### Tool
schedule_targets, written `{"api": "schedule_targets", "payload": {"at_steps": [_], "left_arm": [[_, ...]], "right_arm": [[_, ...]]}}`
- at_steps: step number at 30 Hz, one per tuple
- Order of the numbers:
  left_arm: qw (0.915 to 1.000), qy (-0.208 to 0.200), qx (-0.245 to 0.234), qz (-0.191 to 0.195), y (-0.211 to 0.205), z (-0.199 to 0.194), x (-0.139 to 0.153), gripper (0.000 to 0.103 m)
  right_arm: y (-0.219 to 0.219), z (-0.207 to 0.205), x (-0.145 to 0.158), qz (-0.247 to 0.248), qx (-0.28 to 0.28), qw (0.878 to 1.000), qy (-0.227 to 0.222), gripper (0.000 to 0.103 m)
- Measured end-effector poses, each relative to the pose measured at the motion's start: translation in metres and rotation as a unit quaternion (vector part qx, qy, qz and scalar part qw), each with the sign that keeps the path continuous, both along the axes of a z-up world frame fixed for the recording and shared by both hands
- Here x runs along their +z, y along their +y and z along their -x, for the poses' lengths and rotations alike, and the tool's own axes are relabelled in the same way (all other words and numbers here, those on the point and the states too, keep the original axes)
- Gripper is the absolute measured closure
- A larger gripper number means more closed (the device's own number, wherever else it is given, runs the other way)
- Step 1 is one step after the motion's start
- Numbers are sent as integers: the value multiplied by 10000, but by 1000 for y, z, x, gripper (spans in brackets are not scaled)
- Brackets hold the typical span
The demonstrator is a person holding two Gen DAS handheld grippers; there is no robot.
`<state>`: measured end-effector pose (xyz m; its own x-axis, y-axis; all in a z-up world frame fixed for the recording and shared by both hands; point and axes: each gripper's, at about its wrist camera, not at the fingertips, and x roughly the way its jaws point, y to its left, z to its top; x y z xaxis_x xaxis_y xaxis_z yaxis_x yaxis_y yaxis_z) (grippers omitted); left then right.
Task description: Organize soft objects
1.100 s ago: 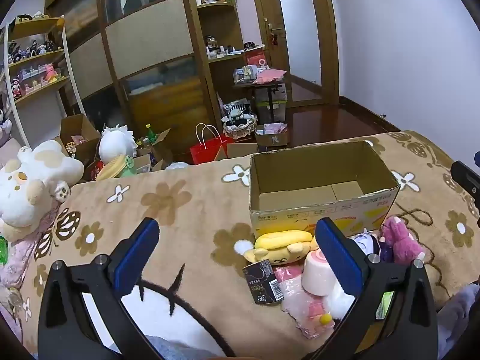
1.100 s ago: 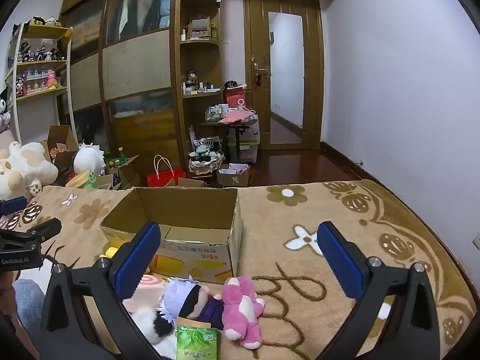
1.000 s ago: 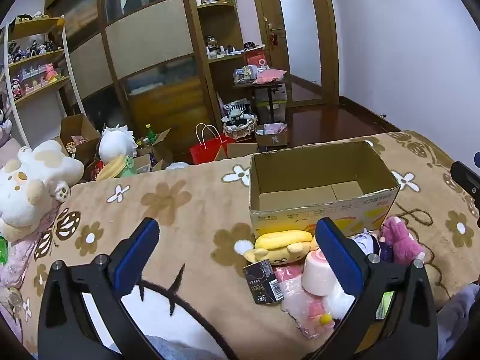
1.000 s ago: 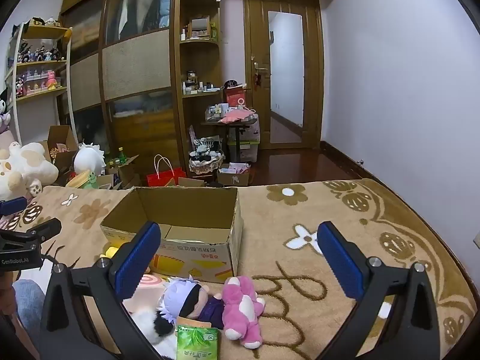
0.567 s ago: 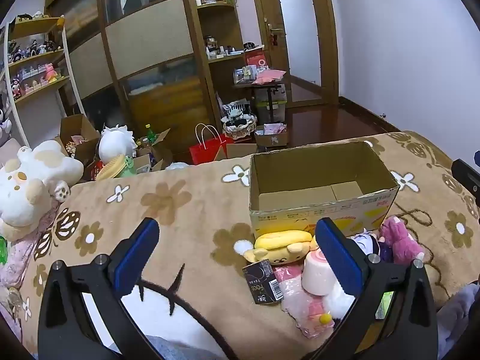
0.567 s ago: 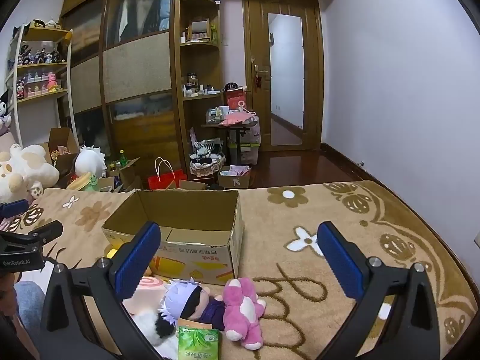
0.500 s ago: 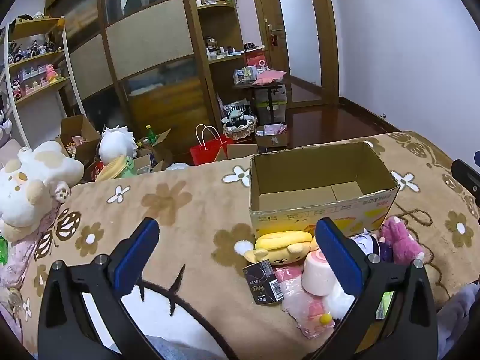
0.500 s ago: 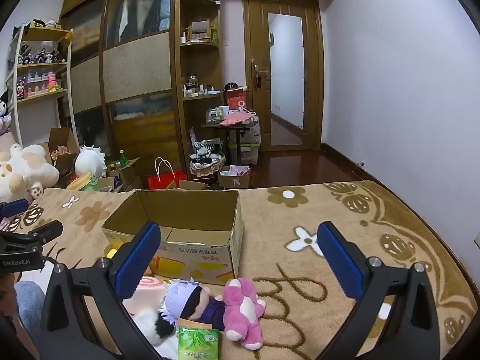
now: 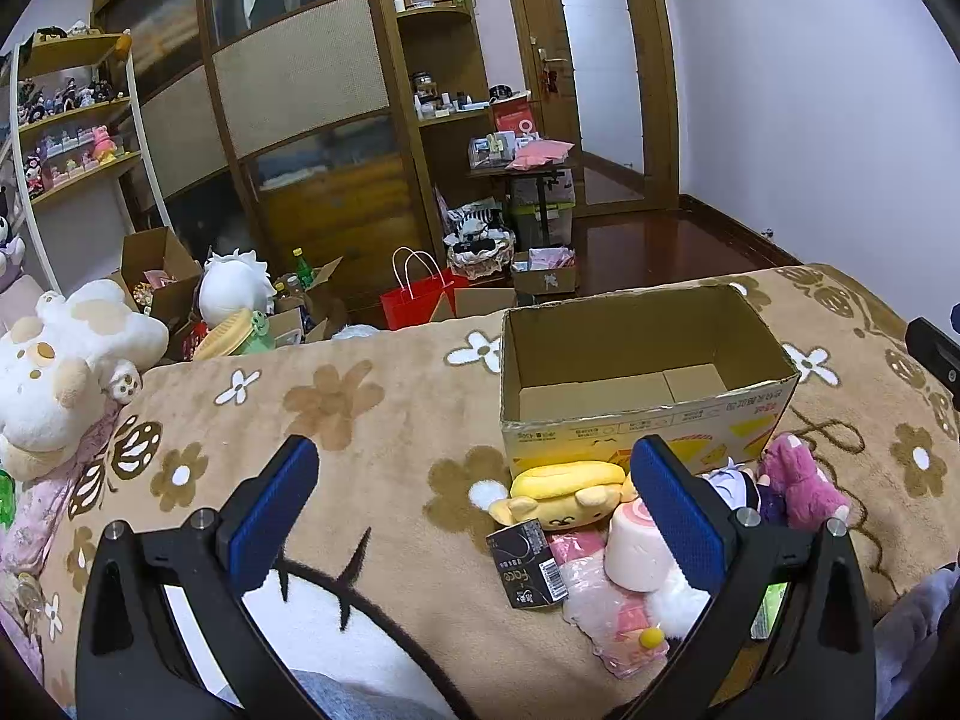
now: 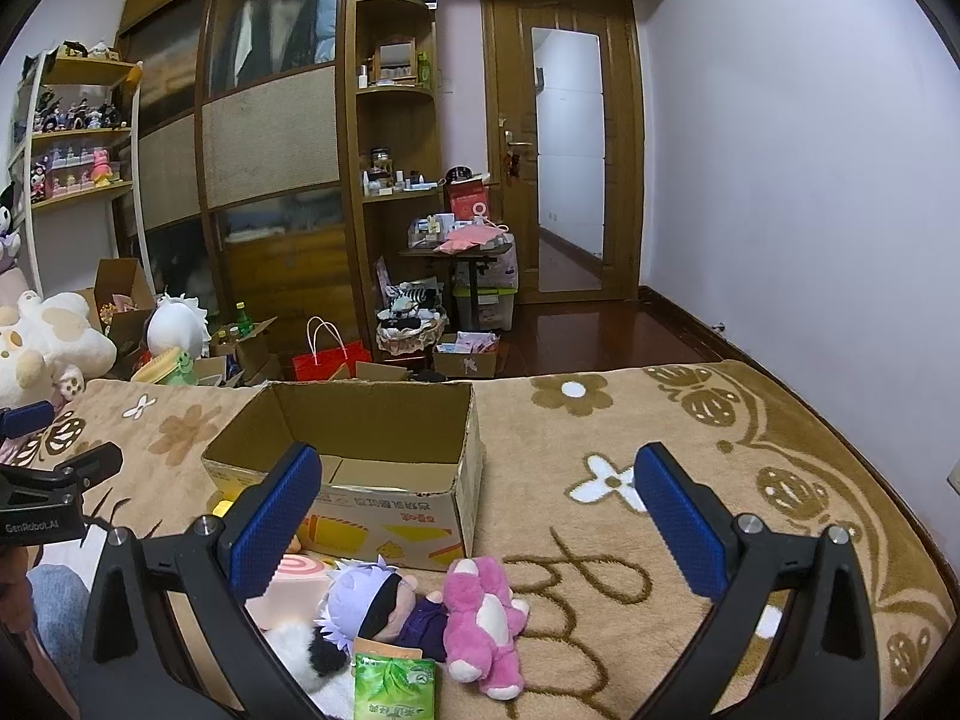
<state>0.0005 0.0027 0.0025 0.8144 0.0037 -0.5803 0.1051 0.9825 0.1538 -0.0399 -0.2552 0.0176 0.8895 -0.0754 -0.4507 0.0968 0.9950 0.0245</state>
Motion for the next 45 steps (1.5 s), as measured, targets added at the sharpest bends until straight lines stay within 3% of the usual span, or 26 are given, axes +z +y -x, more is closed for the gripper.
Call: {"api": "schedule_targets", "payload": {"at_steps": [45], "left_arm": [[10000,65,-38,51,-5,1,-6,0]], "right_arm": [[-8,4,1,-60,-16,10000,20,0]]}}
